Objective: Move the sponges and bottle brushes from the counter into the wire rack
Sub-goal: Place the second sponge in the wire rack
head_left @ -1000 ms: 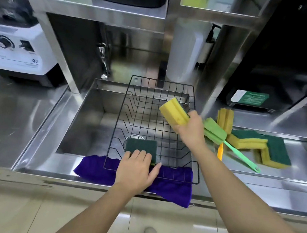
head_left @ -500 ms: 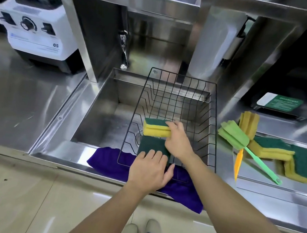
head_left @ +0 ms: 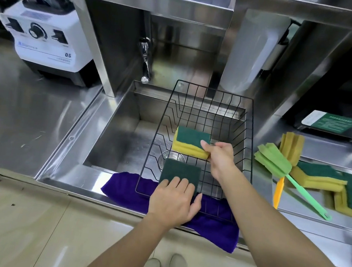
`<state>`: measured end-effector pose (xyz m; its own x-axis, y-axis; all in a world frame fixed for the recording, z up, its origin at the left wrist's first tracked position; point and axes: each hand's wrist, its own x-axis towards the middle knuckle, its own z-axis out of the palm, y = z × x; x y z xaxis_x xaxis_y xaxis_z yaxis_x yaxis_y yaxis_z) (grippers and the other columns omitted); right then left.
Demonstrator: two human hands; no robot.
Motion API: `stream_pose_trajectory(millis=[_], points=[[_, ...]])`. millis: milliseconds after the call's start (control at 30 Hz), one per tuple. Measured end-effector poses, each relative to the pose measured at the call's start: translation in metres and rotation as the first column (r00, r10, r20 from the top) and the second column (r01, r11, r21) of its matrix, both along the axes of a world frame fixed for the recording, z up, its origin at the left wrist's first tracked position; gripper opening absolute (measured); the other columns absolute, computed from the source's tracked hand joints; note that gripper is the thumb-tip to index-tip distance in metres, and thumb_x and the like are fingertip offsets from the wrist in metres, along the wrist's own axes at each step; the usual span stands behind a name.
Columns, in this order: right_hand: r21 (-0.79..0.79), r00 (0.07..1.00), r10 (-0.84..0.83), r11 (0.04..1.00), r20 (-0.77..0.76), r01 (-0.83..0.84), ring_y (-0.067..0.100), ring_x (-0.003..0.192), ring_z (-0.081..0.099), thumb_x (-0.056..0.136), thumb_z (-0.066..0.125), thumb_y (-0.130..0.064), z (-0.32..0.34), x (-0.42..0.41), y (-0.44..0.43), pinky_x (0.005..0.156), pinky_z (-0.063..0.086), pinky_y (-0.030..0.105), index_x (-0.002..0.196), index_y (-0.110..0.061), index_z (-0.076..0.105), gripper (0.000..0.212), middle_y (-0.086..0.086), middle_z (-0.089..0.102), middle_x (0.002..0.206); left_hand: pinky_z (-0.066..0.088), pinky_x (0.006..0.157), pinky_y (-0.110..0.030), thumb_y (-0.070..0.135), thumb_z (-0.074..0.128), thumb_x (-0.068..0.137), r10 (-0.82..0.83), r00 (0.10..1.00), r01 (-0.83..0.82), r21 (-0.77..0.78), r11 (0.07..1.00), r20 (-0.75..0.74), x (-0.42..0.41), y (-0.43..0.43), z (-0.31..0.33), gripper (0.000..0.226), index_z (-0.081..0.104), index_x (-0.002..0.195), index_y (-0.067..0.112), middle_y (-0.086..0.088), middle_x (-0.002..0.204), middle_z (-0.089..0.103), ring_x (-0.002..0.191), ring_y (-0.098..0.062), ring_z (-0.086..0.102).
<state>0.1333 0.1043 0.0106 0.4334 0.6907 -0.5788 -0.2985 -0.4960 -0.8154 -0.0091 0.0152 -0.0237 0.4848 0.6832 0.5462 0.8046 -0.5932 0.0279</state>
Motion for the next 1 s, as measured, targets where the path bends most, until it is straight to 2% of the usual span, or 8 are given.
stream_pose_trajectory(millis=[133,267,400,500,633,767,900,1000], points=[[0.041,0.956,0.136,0.988,0.260,-0.151,0.017,0.089,0.052,0.083,0.066,-0.004,-0.003,-0.008,-0.008,0.075,0.043,0.026,0.132,-0.016,0.031,0.062,-0.002,0.051,0.086,0.035,0.048,-0.030,0.039,0.046,0.089,-0.004,1.000,0.004,-0.009,1.000,-0.010,0.000,0.000,0.001,0.037,0.053,0.062,0.014,-0.002,0.060,0.049,0.056,-0.022,0.048],[0.036,0.922,0.342,0.935,0.183,-0.353,0.024,0.104,0.061,0.084,0.060,0.006,-0.013,-0.010,-0.014,0.083,0.055,0.036,0.141,-0.034,0.028,0.076,0.013,0.062,0.115,0.035,0.048,-0.030,0.039,0.047,0.089,-0.004,1.000,0.004,-0.022,1.000,-0.008,0.000,0.000,0.001,0.036,0.053,0.063,0.014,-0.002,0.060,0.049,0.056,-0.022,0.048],[0.004,0.854,0.494,0.865,0.161,-0.502,0.021,0.108,0.053,0.086,0.054,0.009,-0.009,-0.005,-0.014,0.079,0.050,0.024,0.142,-0.024,0.036,0.067,0.008,0.054,0.115,0.035,0.048,-0.030,0.039,0.047,0.089,-0.010,1.000,0.009,-0.032,0.999,-0.008,0.000,0.001,0.001,0.037,0.053,0.062,0.014,-0.002,0.060,0.049,0.056,-0.022,0.048],[-0.170,0.691,0.638,0.764,0.340,-0.622,0.023,0.122,0.049,0.087,0.059,-0.005,-0.005,-0.002,-0.010,0.105,0.043,0.038,0.144,-0.023,0.033,0.066,0.009,0.049,0.133,0.035,0.047,-0.029,0.039,0.047,0.088,-0.012,1.000,0.012,-0.031,0.999,-0.010,0.000,0.001,0.002,0.037,0.053,0.062,0.014,-0.002,0.059,0.048,0.055,-0.022,0.048],[-0.337,0.459,0.757,0.631,0.466,-0.699,0.026,0.129,0.045,0.090,0.058,-0.018,0.006,0.001,-0.008,0.110,0.038,0.039,0.149,-0.021,0.019,0.070,0.009,0.044,0.144,0.035,0.047,-0.030,0.038,0.046,0.089,-0.017,0.999,0.016,-0.047,0.999,-0.029,0.000,0.000,0.003,0.038,0.052,0.061,0.014,-0.002,0.059,0.047,0.054,-0.022,0.047],[-0.291,0.525,0.745,0.653,0.411,-0.699,0.018,0.089,0.056,0.090,0.057,-0.018,0.013,0.012,-0.009,0.079,0.046,0.028,0.148,-0.016,0.021,0.068,-0.001,0.059,0.093,0.037,0.051,-0.033,0.043,0.046,0.089,-0.020,0.997,0.012,-0.112,0.994,-0.070,0.006,-0.002,0.008,0.042,0.053,0.061,0.013,-0.003,0.060,0.049,0.056,-0.024,0.048],[-0.190,0.613,0.557,0.806,0.560,-0.560,0.017,0.085,0.051,0.090,0.056,-0.020,0.024,0.036,-0.008,0.076,0.040,0.026,0.131,-0.009,0.047,0.043,-0.004,0.053,0.088,0.042,0.057,-0.032,0.050,0.041,0.088,-0.104,0.989,0.082,-0.188,0.979,-0.109,0.039,-0.015,0.018,0.046,0.060,0.066,0.014,-0.003,0.063,0.057,0.058,-0.023,0.051],[-0.032,0.720,0.345,0.912,0.603,-0.410,0.019,0.071,0.057,0.088,0.056,-0.015,0.042,0.066,-0.012,0.076,0.050,0.034,0.096,-0.015,0.060,0.008,-0.005,0.057,0.067,0.045,0.057,-0.030,0.053,0.038,0.088,-0.154,0.980,0.119,-0.251,0.961,-0.126,0.065,-0.028,0.020,0.049,0.063,0.068,0.016,-0.002,0.064,0.061,0.058,-0.022,0.055]])
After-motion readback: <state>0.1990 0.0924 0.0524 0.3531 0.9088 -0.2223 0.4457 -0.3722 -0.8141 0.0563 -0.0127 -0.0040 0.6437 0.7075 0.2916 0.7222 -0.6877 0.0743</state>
